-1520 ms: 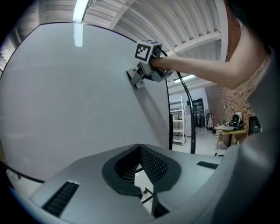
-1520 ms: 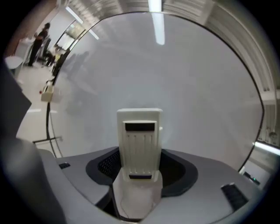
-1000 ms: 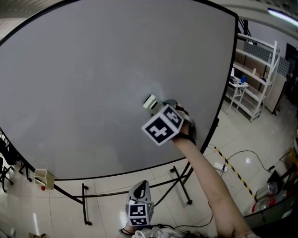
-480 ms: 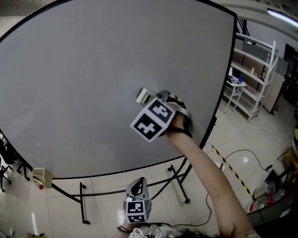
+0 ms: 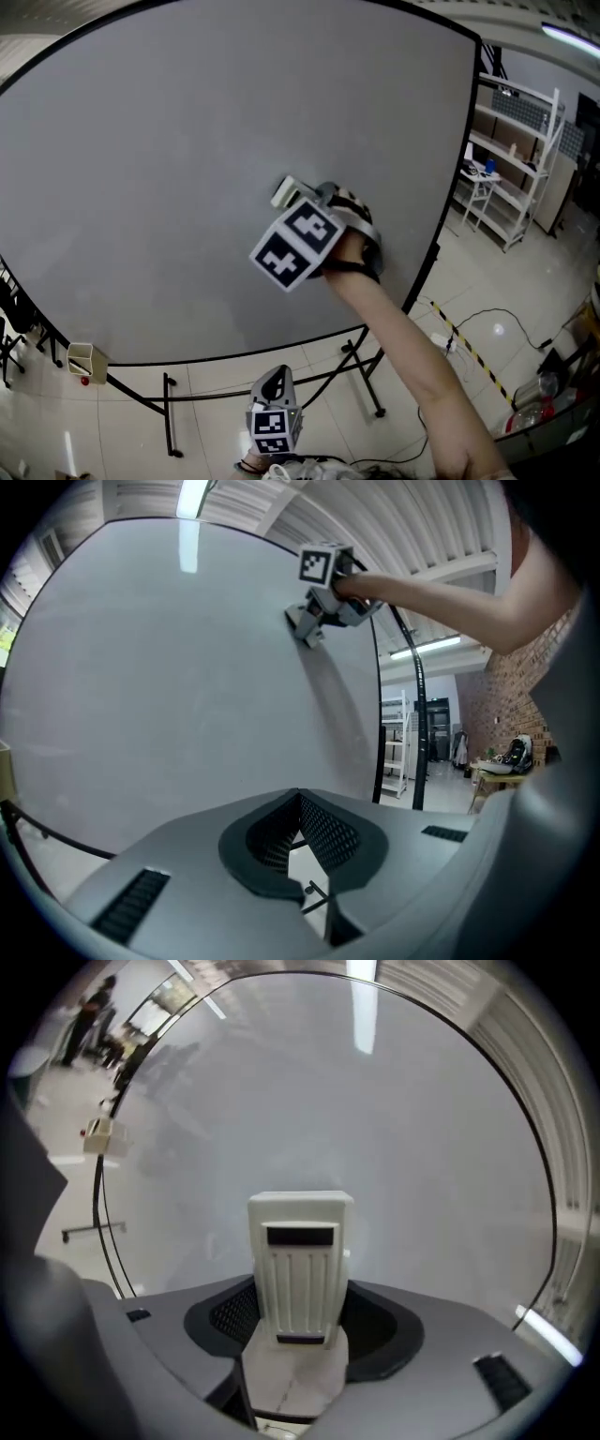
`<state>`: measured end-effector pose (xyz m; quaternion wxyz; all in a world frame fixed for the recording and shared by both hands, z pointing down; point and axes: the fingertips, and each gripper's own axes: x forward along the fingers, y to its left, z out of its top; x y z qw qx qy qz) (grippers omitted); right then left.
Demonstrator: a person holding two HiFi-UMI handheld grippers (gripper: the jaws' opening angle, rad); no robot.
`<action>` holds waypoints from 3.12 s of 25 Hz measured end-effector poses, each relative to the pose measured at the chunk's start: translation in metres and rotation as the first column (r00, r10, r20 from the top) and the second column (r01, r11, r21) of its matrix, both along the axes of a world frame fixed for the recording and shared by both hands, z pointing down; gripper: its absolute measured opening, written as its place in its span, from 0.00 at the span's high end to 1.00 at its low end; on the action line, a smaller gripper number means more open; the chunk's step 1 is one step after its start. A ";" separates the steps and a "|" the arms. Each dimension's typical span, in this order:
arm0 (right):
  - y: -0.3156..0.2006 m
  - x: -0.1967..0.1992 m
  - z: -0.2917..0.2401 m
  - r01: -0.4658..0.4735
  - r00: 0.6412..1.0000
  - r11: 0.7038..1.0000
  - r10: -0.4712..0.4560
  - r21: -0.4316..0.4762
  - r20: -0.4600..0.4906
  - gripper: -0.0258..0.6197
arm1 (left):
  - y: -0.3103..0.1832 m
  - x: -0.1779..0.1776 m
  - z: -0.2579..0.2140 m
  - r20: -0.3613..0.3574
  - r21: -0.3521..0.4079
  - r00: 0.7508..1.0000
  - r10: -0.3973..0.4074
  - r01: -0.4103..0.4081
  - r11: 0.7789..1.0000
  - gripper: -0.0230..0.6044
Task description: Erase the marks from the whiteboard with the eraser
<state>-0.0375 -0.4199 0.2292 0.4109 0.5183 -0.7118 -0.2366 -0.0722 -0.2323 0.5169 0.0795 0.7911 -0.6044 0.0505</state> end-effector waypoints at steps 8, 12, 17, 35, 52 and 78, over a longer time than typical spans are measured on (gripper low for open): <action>-0.044 0.161 0.000 -0.197 0.954 0.969 0.224 -0.148 0.197 0.54 | 0.010 0.009 -0.004 0.001 0.009 1.000 0.018 -0.018 1.000 0.96; -0.040 0.150 0.011 -0.215 0.953 0.968 0.237 -0.131 0.188 0.54 | 0.012 -0.015 0.008 0.003 -0.028 0.999 -0.035 0.035 0.999 0.96; 0.001 -0.001 0.000 0.015 0.997 1.000 -0.013 0.015 -0.077 0.55 | -0.001 -0.007 0.000 -0.008 -0.010 1.000 -0.026 0.026 1.000 0.96; -0.006 0.014 0.015 -0.026 0.999 0.998 0.028 -0.061 0.037 0.55 | -0.003 -0.003 0.004 -0.064 -0.035 0.997 -0.038 0.036 0.999 0.96; -0.024 0.089 0.199 -0.085 0.932 0.947 0.186 -0.311 0.310 0.54 | -0.001 0.002 0.003 -0.073 -0.029 0.997 -0.018 0.016 0.999 0.96; -0.037 0.131 0.116 -0.070 0.787 0.969 0.200 -0.238 0.584 0.54 | 0.003 -0.032 0.012 -0.043 -0.056 0.994 -0.096 0.094 0.994 0.96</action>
